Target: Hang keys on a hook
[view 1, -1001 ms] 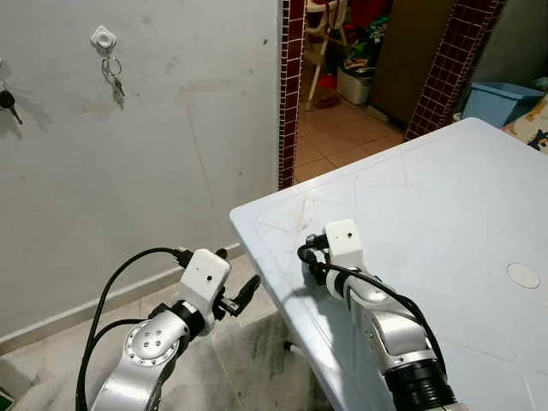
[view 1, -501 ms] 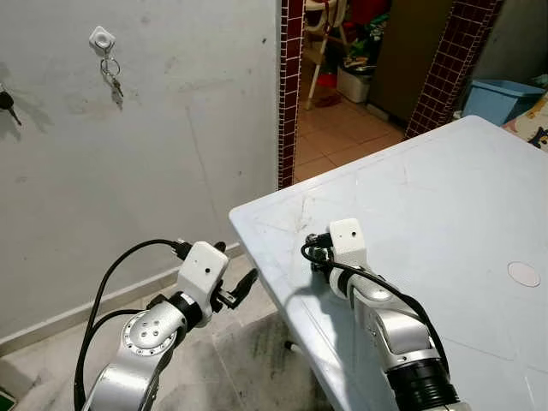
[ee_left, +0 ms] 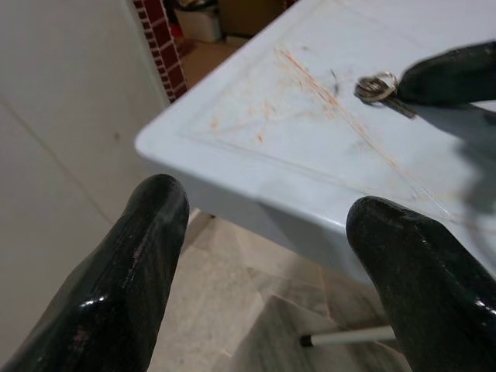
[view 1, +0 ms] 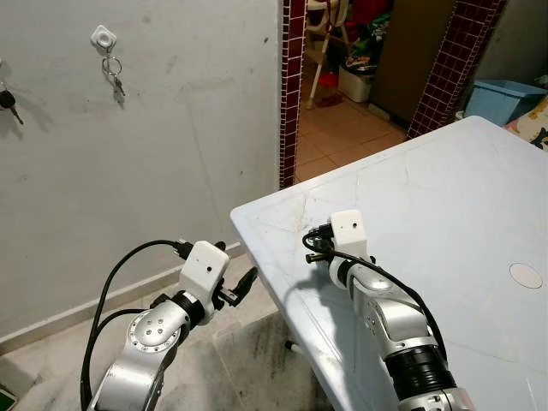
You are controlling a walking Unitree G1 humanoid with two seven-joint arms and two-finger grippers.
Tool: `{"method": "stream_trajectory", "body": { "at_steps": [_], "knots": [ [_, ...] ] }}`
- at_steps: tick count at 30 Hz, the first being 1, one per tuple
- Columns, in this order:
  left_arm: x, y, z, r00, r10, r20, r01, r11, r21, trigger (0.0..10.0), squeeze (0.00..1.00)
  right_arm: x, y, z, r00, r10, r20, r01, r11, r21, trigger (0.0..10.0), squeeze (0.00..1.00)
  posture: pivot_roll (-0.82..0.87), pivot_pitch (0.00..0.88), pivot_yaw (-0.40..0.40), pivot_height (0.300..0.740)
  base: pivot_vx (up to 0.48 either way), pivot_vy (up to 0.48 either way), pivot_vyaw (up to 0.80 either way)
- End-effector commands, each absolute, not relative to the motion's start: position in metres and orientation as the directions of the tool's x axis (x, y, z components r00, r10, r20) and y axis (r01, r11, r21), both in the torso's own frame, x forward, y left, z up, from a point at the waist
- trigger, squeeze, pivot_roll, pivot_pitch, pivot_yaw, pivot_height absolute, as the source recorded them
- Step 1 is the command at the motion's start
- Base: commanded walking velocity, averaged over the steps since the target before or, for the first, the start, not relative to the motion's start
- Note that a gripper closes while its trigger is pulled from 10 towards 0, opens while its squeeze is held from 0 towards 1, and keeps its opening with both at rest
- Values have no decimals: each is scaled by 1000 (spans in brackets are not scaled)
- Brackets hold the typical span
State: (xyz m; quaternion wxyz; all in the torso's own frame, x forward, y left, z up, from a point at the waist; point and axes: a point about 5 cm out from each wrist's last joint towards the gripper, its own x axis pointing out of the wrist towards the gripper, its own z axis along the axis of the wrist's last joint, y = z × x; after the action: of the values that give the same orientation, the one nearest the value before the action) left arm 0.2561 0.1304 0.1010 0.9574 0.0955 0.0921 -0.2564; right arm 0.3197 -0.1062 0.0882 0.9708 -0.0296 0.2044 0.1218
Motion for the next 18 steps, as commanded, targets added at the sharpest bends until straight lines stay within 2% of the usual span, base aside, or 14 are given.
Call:
{"method": "stream_trajectory", "body": {
  "at_steps": [1, 9, 14, 15, 17, 18],
  "knots": [
    [261, 136, 105, 868, -452, -207, 484, 862, 151, 10000, 0, 325, -106, 94, 899, 223, -378, -243, 970, -7, 0, 0, 61, 0, 26, 740, 0, 0, 0],
    [268, 143, 113, 881, -438, -181, 468, 864, 186, 10000, 0, 329, -108, 95, 913, 204, -354, -221, 975, -9, 0, 0, 91, 0, 22, 740, 0, 0, 0],
    [259, 143, 111, 894, -414, -175, 440, 883, 161, 10000, 0, 330, -105, 104, 921, 238, -308, -259, 965, -28, 0, 0, 98, 0, 12, 740, 0, 0, 0],
    [258, 141, 110, 894, -413, -174, 438, 888, 141, 10000, 0, 329, -104, 105, 922, 244, -301, -267, 963, -37, 5765, 1000, 97, 0, 13, 740, 0, 0, 0],
    [256, 140, 109, 893, -414, -174, 437, 891, 123, 10000, 0, 328, -104, 106, 924, 242, -295, -267, 962, -47, 5765, 1000, 96, 0, 14, 740, 0, 0, 0],
    [255, 137, 108, 888, -422, -179, 446, 887, 119, 10000, 0, 328, -103, 106, 925, 240, -296, -268, 962, -59, 10000, 1000, 94, 0, 17, 740, 0, 0, 0]
  ]
}}
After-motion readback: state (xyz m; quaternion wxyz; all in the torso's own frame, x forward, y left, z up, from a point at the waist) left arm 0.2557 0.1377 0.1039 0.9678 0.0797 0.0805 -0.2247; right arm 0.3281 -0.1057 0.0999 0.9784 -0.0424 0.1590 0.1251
